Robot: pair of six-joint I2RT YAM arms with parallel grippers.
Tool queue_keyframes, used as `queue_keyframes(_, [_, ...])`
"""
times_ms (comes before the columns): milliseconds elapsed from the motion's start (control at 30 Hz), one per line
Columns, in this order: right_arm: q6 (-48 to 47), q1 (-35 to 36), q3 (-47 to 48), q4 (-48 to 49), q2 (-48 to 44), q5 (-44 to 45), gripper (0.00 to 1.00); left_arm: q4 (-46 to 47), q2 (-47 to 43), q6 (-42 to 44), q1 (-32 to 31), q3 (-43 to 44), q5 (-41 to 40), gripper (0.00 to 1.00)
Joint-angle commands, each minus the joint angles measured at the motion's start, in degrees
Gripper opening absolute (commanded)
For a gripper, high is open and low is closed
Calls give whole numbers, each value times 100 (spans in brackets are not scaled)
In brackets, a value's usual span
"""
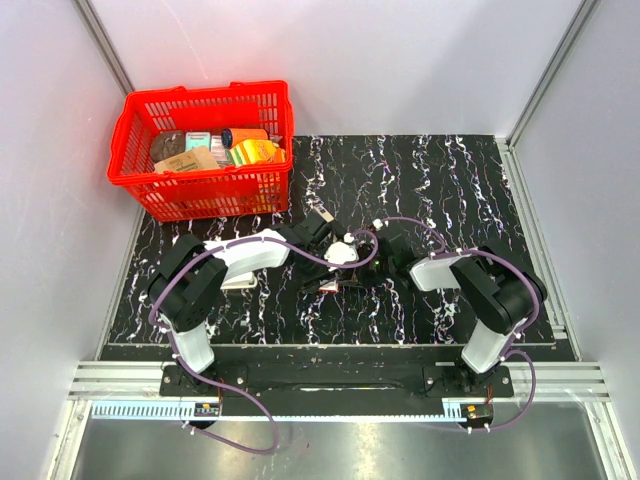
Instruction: Unload the staples from the stapler
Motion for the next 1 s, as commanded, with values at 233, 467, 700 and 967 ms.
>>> queue_keyframes(233, [-170, 2, -493, -375, -715, 268, 40, 2, 218, 18, -46, 54, 232, 48])
queue_keyframes(467, [-205, -51, -695, -858, -1110, 435, 39, -111, 148, 9, 24, 107, 231, 45])
queue_keyframes(700, [-732, -235, -275, -2200, -1989, 918, 44, -788, -835, -166, 156, 598, 618, 99])
queue_keyframes(967, [-1426, -341, 832, -3748, -2368, 1647, 70, -1843, -1847, -131, 875, 1495, 1207, 99])
